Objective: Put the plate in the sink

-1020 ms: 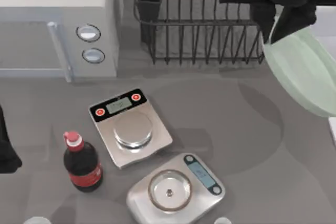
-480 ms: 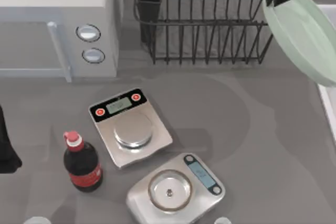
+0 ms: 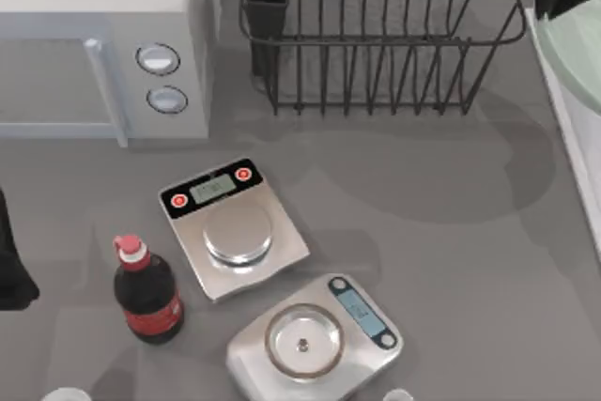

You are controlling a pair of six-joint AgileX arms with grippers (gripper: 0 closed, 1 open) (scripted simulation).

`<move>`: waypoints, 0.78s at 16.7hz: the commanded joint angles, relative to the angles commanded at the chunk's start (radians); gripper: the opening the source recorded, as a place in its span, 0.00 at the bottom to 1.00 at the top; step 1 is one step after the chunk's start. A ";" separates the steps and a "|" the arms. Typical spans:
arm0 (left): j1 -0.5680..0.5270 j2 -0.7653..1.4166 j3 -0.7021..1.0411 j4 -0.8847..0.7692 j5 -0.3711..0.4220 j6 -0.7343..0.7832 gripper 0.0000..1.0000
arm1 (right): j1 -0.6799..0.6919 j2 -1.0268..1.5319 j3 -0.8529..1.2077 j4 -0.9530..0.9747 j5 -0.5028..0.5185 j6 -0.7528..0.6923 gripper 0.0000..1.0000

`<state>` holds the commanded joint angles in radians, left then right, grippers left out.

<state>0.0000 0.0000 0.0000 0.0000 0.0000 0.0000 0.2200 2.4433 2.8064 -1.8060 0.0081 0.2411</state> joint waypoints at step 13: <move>0.000 0.000 0.000 0.000 0.000 0.000 1.00 | -0.302 0.268 0.096 0.047 0.001 -0.299 0.15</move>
<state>0.0000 0.0000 0.0000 0.0000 0.0000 0.0000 -0.0825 2.7111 2.9024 -1.7591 0.0093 -0.0580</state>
